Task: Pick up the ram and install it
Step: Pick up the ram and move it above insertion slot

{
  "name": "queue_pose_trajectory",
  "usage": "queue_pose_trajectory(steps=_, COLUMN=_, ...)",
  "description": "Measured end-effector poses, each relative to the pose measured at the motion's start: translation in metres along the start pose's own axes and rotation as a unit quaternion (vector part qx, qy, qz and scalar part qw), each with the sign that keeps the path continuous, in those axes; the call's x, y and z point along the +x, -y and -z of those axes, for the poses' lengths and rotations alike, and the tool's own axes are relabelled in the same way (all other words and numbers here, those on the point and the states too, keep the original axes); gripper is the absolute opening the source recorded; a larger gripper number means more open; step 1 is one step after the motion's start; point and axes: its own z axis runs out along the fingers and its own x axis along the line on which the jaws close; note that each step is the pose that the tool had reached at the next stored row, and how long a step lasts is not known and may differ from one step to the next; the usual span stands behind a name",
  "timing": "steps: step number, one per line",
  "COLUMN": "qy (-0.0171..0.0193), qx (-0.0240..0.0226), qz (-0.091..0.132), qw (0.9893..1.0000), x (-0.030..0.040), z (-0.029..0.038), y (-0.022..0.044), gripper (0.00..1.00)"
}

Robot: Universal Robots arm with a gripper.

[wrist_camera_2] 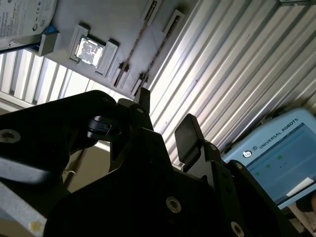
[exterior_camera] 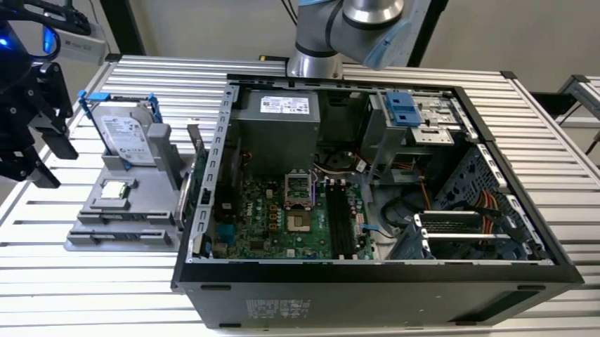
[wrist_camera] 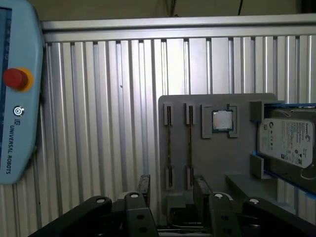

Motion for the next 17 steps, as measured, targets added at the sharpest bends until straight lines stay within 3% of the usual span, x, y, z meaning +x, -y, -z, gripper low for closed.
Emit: queue_pose_trajectory(steps=17, qy=0.0, qx=0.0, qz=0.0, qw=1.0, x=-0.0002, z=-0.0083, y=0.0001, gripper=1.0)
